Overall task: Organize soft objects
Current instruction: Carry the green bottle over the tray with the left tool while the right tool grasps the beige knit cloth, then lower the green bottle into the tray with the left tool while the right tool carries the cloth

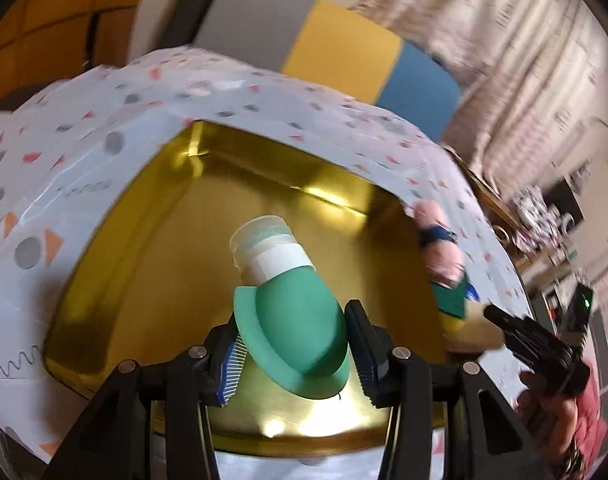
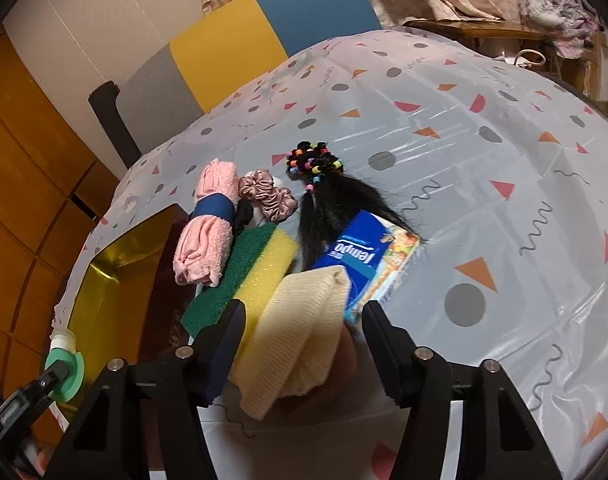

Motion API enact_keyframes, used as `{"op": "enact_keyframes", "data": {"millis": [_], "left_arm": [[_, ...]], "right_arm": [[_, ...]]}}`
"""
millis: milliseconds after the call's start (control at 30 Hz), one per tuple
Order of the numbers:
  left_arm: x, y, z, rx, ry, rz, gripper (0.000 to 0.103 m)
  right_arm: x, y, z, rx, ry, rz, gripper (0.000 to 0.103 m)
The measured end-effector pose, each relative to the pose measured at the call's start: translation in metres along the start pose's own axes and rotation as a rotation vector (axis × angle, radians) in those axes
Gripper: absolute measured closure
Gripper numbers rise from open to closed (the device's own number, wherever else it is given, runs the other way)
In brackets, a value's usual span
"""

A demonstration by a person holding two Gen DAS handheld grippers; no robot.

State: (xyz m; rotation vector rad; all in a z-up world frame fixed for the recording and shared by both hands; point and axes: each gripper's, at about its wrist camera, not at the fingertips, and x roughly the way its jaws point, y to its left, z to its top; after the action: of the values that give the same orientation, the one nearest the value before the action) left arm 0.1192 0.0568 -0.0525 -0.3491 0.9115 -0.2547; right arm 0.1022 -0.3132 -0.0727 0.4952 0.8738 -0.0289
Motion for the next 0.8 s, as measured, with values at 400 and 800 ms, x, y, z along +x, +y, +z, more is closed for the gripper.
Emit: {"op": "enact_keyframes", "data": {"millis": [400,800], "left_arm": [[0.026,0.022,0.032,-0.023,0.045,0.001,0.055],[0.064,0.025,0.068,-0.086,0.104,-0.004,0.055]], "right_arm": [[-0.006,0.009,0.002,0.003,-0.014,0.001,0.088],[-0.07,0.02,-0.004,0.012,-0.181,-0.003,0.09]]}}
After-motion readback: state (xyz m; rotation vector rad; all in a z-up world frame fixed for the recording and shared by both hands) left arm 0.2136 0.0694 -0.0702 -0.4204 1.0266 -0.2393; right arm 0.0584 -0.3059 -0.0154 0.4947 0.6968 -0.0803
